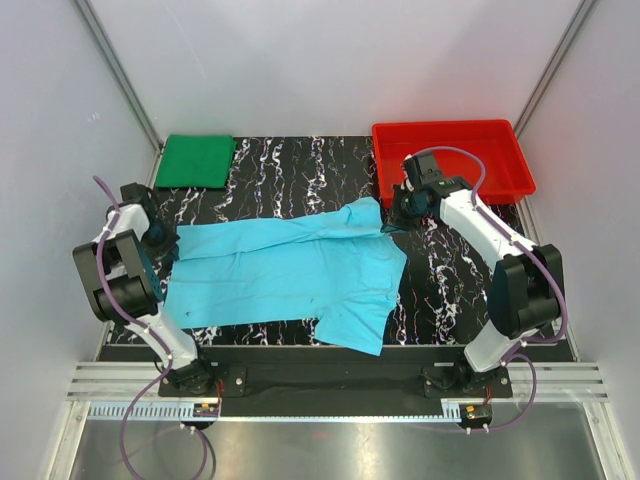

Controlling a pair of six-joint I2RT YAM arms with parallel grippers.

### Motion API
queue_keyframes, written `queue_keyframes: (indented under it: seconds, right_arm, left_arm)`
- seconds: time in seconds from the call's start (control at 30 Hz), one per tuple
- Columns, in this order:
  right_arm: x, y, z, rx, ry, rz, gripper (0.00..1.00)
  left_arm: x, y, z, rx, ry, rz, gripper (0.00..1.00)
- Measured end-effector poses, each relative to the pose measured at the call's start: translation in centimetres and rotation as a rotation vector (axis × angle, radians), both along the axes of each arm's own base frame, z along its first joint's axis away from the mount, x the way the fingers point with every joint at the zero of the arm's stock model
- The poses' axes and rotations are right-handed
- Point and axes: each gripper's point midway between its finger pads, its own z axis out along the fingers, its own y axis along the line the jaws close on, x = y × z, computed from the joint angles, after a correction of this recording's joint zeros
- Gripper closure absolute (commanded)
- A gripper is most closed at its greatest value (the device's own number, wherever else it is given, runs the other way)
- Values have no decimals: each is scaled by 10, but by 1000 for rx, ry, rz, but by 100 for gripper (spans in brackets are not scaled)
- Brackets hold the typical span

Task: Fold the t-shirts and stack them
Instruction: Fold the tshirt

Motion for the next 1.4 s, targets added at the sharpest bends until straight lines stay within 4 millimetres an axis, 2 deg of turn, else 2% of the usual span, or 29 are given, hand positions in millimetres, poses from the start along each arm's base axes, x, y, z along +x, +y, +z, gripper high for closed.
queue_keyframes:
  seconds: [0.23, 0.53, 0.57, 0.7, 0.73, 0.8, 0.83, 0.9, 0.97, 1.03, 1.1, 1.17, 1.2, 1.23, 1.3, 1.4]
  right_arm:
    - [-2, -1, 0, 0, -2, 0, 100]
    - [-17, -6, -19, -15, 46, 0, 100]
    - [-17, -5, -19, -14, 44, 0, 100]
    - [-16, -5, -20, -13, 42, 2, 93]
    - [-17, -5, -20, -12, 44, 3, 82]
    - [-18, -4, -21, -10, 48, 13, 73]
    - [-19, -5, -21, -16, 50, 20, 68]
    - [-22, -8, -23, -36, 49, 43, 65]
    - [-23, -14, -26, -74, 46, 59, 61]
    - [-23, -17, -27, -97, 39, 71, 56]
    - [-19, -16, -24, -101, 32, 78, 52]
    - [-9, -10, -18, -95, 15, 83, 52]
    - [1, -6, -14, -89, 1, 82, 52]
    - [11, 0, -11, -84, -12, 86, 51]
    - [31, 12, -5, -75, -40, 94, 51]
    - [59, 30, -2, -67, -74, 104, 50]
  left_arm:
    - [-5, 1, -4, 10, 15, 5, 100]
    - [-3, 6, -9, 30, 24, 11, 99]
    - [-3, 7, -12, 30, 33, 12, 92]
    - [-6, 9, -18, 37, 60, 15, 75]
    - [-8, 10, -19, 43, 68, 18, 67]
    - [-11, 13, -18, 59, 86, 31, 60]
    - [-13, 15, -16, 72, 92, 40, 53]
    - [-16, 17, -8, 91, 89, 61, 50]
    - [-17, 17, 8, 111, 59, 81, 50]
    - [-12, 14, 35, 139, -16, 96, 52]
    - [-3, 8, 56, 154, -90, 89, 60]
    - [15, -2, 74, 154, -172, 58, 70]
    - [25, -7, 78, 146, -203, 43, 80]
    - [39, -14, 78, 121, -229, 27, 84]
    - [59, -25, 67, 78, -236, -4, 86]
    - [74, -34, 26, 13, -176, -23, 85]
